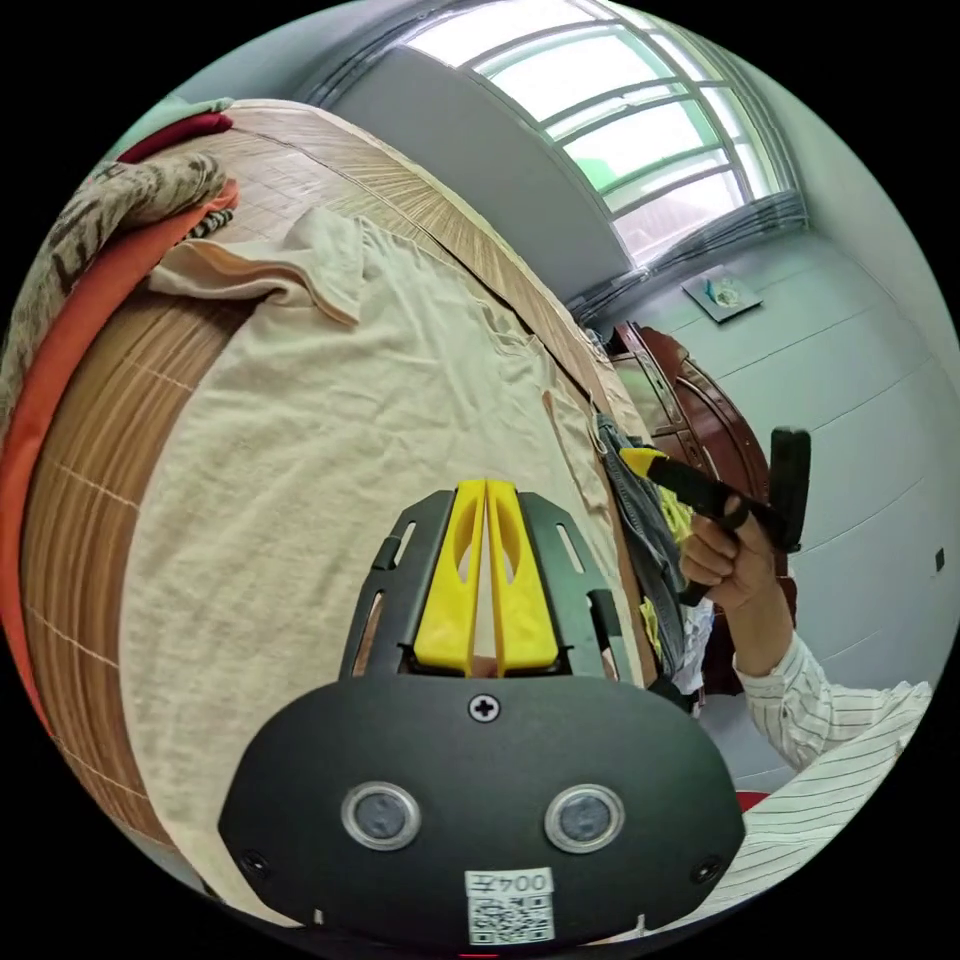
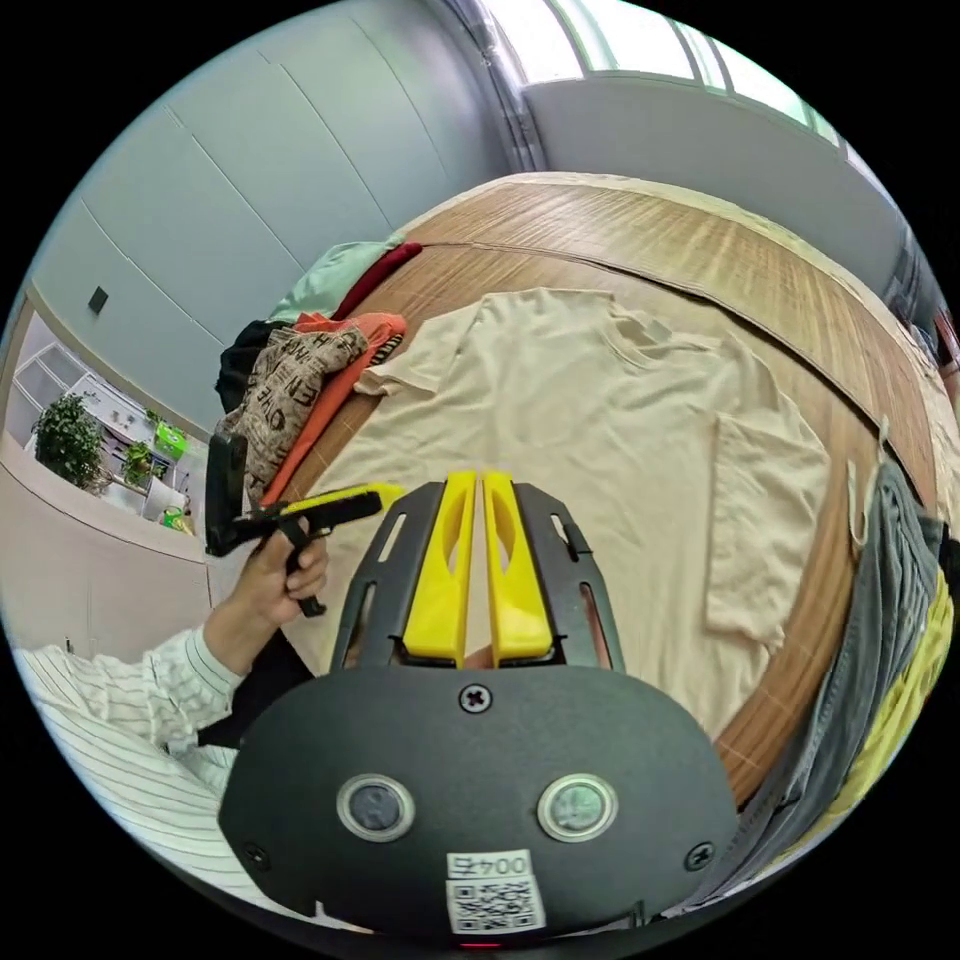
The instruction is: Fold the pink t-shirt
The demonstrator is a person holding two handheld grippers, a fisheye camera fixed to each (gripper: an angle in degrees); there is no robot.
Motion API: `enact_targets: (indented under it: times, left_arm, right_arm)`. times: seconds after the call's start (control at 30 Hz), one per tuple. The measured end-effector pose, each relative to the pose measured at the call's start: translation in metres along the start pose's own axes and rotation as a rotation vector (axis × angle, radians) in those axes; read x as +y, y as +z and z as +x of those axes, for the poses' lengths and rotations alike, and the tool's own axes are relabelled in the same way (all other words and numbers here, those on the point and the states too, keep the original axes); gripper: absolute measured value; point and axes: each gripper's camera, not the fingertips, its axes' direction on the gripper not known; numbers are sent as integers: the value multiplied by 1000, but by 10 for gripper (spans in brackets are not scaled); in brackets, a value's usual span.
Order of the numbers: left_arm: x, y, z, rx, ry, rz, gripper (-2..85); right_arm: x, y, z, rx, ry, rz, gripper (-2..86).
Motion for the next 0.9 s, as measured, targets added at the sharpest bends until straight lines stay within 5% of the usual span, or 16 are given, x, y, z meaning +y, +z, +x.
enact_targets:
  times: [0.37, 0.67, 0.9]
  left_arm:
    - [-29, 3, -54, 66, -92, -166, 3]
    - [-27, -12, -63, 98, -124, -145, 3]
    - [-22, -38, -63, 179, -124, -79, 1]
  right_arm:
    - [-153, 189, -219, 433, -567, -205, 78]
    - [-163, 245, -264, 637, -722, -274, 46]
    - [-178, 213, -260, 574, -720, -215, 9]
